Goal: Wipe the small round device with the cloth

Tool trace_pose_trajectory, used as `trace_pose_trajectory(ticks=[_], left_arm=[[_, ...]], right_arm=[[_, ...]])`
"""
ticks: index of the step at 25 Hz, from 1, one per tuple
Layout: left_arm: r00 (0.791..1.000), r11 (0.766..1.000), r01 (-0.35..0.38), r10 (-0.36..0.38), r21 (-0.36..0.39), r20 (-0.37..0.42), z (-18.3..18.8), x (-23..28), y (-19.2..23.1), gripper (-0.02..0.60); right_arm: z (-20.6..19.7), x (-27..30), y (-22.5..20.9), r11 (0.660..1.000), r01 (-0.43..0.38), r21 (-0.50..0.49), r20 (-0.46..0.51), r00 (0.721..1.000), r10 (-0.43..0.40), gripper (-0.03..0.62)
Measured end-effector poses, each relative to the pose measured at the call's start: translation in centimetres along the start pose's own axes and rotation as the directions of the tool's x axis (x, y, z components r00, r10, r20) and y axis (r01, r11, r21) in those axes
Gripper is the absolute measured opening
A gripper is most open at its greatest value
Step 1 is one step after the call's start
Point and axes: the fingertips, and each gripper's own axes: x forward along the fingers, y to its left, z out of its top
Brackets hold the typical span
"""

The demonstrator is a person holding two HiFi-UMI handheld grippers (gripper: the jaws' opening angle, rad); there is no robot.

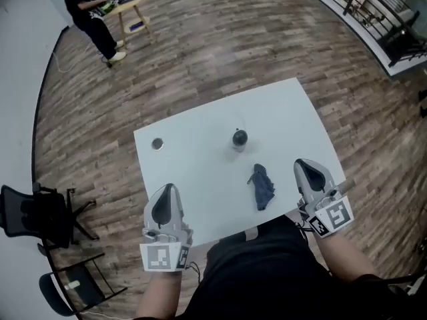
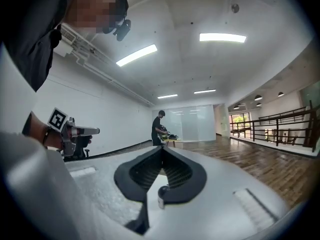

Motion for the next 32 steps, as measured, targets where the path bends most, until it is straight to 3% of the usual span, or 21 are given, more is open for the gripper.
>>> trace_pose_trajectory(ticks=[4,8,10,16,19,20,22,25,32], left_arm=[[0.999,1.0,0.018,-0.017,-0.016,0.029,0.1,0.2,-1.0,0.006],[1.0,0.999,0.021,-0.02,-0.039,0.024,-0.8,0.3,-1.6,0.006],[1.0,0.999,0.004,-0.003,-0.048,0.017,-1.5,0.4,-1.5,0.006],[0.997,0.996,-0.078,0.079,-0.051,0.004,-1.7,-0.3,-1.2,0.006],[0.993,0.993,-0.116,0.116,-0.039,0.0,-1.4,-0.9,-0.9,0.006],[0.992,0.991,-0.13,0.13,-0.038,-0.006,-1.5,-1.2,-0.7,0.006],[0.987,0.987,-0.158,0.157,-0.036,-0.018,-1.6,-1.6,-0.3,0.006],[0.982,0.982,-0.189,0.189,-0.027,-0.027,-1.5,-2.2,0.2,0.006],[0.974,0.974,-0.226,0.225,-0.006,-0.034,-0.4,-2.4,0.3,0.006]], right_arm=[[-3.1,-2.6,1.5,1.0,-0.01,0.026,-0.091,0.996,0.013,0.002],[-6.8,-2.6,4.1,0.985,-0.173,0.005,-0.21,0.963,0.171,0.002],[-8.8,-2.1,4.5,0.978,-0.209,-0.014,-0.255,0.946,0.199,0.002],[-12.9,-0.6,3.1,0.993,-0.112,0.04,-0.277,0.953,0.119,0.002],[-14.5,0.0,3.1,0.994,-0.11,0.024,-0.313,0.943,0.112,0.002],[-15.0,0.2,3.2,0.993,-0.117,0.019,-0.327,0.938,0.117,0.034],[-15.9,0.5,3.1,0.992,-0.126,0.011,-0.352,0.928,0.122,0.164],[-17.7,0.7,2.7,0.992,-0.128,0.005,-0.391,0.912,0.119,0.259],[-21.4,0.8,3.0,0.985,-0.173,-0.001,-0.471,0.869,0.152,0.296]])
